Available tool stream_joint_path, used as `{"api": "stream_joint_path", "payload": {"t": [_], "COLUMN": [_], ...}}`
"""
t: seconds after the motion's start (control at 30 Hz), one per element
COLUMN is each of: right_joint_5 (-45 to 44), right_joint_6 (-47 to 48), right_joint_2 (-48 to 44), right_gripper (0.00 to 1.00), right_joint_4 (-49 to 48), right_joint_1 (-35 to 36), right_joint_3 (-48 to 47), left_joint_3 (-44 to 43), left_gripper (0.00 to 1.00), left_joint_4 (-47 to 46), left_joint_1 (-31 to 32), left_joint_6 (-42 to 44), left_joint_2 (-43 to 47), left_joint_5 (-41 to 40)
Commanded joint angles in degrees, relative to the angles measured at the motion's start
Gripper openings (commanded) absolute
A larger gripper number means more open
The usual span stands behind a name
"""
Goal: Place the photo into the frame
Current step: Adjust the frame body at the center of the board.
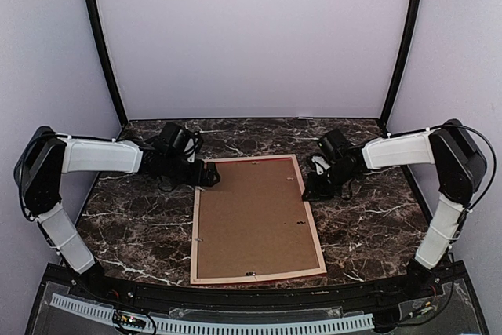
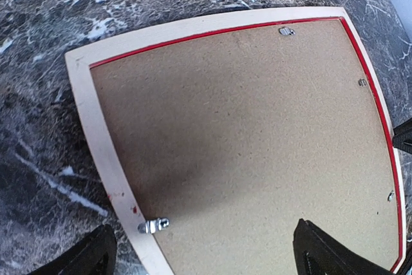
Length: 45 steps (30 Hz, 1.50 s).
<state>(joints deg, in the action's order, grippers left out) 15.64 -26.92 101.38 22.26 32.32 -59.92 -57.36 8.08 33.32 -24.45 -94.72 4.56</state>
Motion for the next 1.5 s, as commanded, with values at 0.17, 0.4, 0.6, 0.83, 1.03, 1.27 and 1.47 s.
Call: {"api": "stream_joint_path", "payload": {"t": [0.17,0.4,0.6,0.83,1.03,1.27,1.47], "right_joint_5": [1.1,1.7,1.8,1.3,0.9,0.8,1.0], "right_joint_6": [-0.2,-0.4,-0.6,-1.5,-2.3,-3.2,-3.7], "right_joint_2": [1.0,1.2,1.2,1.3,1.7,2.0,2.0], "right_gripper": [0.22,0.21,0.19,0.15,0.1,0.06,0.03], "right_joint_4": [-2.2,-2.5,-2.6,-2.7,-3.0,-3.7,-4.1], "right_joint_1": [0.5,0.4,0.4,0.5,0.4,0.6,0.7], "right_joint_3": [1.1,1.2,1.4,1.7,2.0,2.5,2.8], "left_joint_3": [-8.8,-8.8,-5.8,-1.3,1.3,2.4,3.4], "left_gripper": [0.98,0.97,0.95,0.94,0.92,0.92,0.92], "left_joint_4": [4.7,5.4,4.6,2.8,1.8,2.7,4.1], "left_joint_1": [-0.2,-0.1,-0.1,0.0,0.5,1.0,1.1], "left_joint_6": [7.3,6.9,5.2,3.0,1.8,0.9,-0.4], "left_joint_2": [-8.4,-11.0,-11.0,-8.2,-6.7,-4.8,-2.2], "left_joint_5": [3.4,3.9,5.1,7.4,9.0,8.6,7.8]}}
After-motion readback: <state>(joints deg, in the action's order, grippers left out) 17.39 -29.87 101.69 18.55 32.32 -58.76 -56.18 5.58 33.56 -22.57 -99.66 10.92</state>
